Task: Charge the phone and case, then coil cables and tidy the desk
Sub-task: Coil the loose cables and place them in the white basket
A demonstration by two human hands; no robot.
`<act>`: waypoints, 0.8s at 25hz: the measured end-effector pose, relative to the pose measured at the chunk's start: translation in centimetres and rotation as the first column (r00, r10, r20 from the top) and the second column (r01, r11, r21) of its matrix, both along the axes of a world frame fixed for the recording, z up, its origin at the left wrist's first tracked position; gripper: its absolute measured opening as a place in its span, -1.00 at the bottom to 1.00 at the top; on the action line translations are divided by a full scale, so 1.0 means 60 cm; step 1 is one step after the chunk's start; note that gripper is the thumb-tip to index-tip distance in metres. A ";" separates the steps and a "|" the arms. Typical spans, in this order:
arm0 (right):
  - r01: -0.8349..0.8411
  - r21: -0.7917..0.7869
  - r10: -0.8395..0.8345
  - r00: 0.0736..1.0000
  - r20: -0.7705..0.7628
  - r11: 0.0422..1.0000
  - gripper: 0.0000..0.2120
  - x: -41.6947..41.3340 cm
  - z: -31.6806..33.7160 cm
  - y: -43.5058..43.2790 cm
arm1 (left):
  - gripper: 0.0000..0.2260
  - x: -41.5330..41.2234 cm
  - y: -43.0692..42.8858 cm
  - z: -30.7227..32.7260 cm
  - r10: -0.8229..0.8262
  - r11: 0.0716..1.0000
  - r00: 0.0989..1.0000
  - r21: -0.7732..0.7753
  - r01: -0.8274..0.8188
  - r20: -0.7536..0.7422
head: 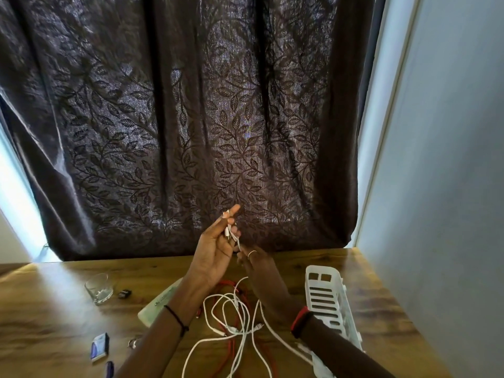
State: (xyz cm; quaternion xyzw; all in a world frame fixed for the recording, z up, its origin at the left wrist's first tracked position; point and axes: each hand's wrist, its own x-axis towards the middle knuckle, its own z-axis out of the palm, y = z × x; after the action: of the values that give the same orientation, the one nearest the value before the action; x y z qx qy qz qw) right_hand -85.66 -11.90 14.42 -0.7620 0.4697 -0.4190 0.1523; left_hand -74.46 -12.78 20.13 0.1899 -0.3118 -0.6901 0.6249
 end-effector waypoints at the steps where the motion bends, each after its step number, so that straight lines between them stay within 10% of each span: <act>1: -0.012 0.023 0.012 1.000 -0.009 1.000 -0.80 0.002 -0.002 -0.003 | -0.70 -0.001 -0.002 -0.004 0.064 0.998 0.990 -0.023 -0.062 0.126; 6: -0.146 0.045 0.149 0.986 -0.079 0.988 -0.83 -0.012 0.015 -0.012 | -0.76 0.001 -0.013 -0.033 0.429 0.903 0.540 -0.349 -0.250 0.724; 14: -0.089 0.066 0.101 0.973 -0.207 0.994 -0.77 -0.026 0.026 -0.024 | -0.85 -0.004 -0.029 -0.053 0.674 0.738 0.098 -0.673 -0.053 0.732; 20: -0.009 0.028 0.020 0.906 -0.422 1.000 -0.81 -0.059 0.031 -0.035 | -0.78 -0.004 -0.034 -0.058 0.679 0.733 -0.055 -0.672 0.107 0.732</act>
State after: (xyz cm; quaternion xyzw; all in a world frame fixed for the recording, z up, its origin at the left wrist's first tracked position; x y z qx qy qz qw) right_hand -89.20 -13.99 16.27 -0.8361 0.4910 -0.2371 0.0598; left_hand -74.67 -14.83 16.64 0.4874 -0.7793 -0.0689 0.3879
